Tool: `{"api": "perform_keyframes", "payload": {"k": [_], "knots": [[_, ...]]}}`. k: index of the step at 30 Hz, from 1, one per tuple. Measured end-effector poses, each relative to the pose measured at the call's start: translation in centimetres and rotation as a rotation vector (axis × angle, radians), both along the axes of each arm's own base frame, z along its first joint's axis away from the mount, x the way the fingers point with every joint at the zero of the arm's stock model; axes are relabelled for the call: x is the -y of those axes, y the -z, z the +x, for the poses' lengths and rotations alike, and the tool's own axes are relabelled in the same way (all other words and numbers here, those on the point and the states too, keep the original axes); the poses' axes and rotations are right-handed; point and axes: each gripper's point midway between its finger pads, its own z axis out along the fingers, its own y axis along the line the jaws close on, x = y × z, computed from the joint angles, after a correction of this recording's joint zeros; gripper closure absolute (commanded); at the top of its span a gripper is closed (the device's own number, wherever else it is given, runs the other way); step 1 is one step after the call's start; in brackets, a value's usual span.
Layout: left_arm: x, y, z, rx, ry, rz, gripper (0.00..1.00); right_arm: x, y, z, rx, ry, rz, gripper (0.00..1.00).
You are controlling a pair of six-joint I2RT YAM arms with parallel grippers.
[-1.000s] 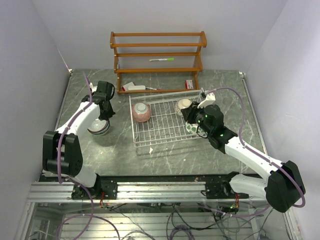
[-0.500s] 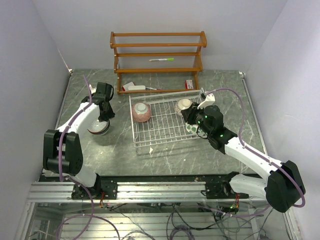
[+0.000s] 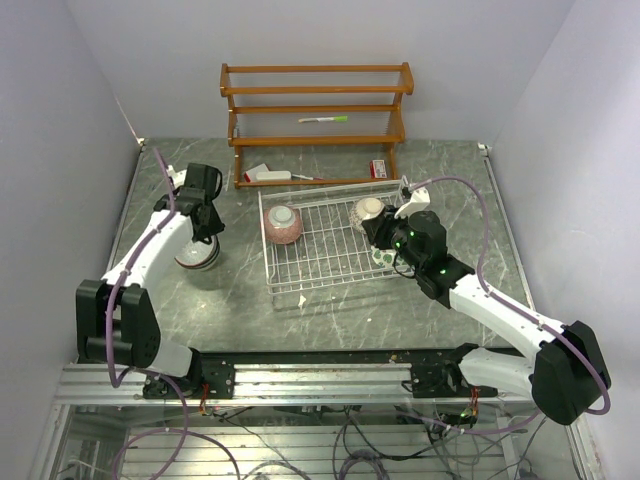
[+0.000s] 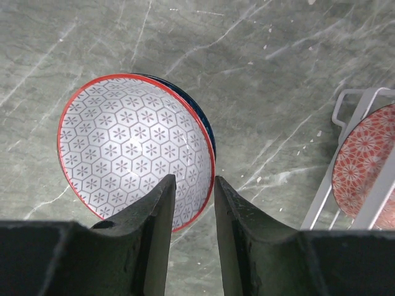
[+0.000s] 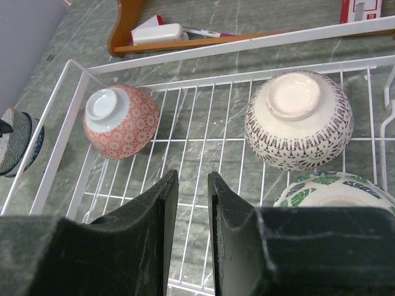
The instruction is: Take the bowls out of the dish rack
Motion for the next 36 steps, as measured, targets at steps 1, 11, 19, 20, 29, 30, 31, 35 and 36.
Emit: {"api": "perform_keyframes", "payload": {"k": [1,11,19,20,29,30,31,35,36], "knots": [[0.0,-0.4,-0.1,0.011,-0.001,0.0,0.57,0.0,0.0,0.0,0.0,0.0,0.0,0.74],[0.3,-1.6,-0.2,0.047,0.008,-0.003,0.57,-0.2,0.6,0.1,-0.016,-0.005,-0.008,0.72],[0.5,-0.4,-0.7,0.017,0.017,0.002,0.56,-0.4,0.9,0.3,-0.022,-0.01,-0.016,0.61],[0.5,-0.3,-0.8,0.018,0.018,-0.001,0.55,-0.5,1.0,0.4,-0.026,-0.011,-0.02,0.56],[3.2,-3.8,-1.6,0.169,0.123,-0.153,0.55,-3.8,1.7,2.5,-0.046,-0.056,-0.07,0.25],[3.7,-4.4,-1.7,0.192,0.142,-0.177,0.55,-4.9,1.6,2.9,-0.04,-0.07,-0.077,0.24],[4.0,-4.7,-1.9,0.208,0.158,-0.193,0.55,-5.7,1.6,3.0,-0.037,-0.084,-0.08,0.24],[5.2,-5.7,-2.8,0.267,0.212,-0.255,0.55,-9.9,1.7,3.3,-0.009,-0.141,-0.104,0.24],[5.5,-5.8,-3.1,0.283,0.226,-0.27,0.55,-10.9,1.8,3.4,-0.002,-0.153,-0.109,0.24]]}}
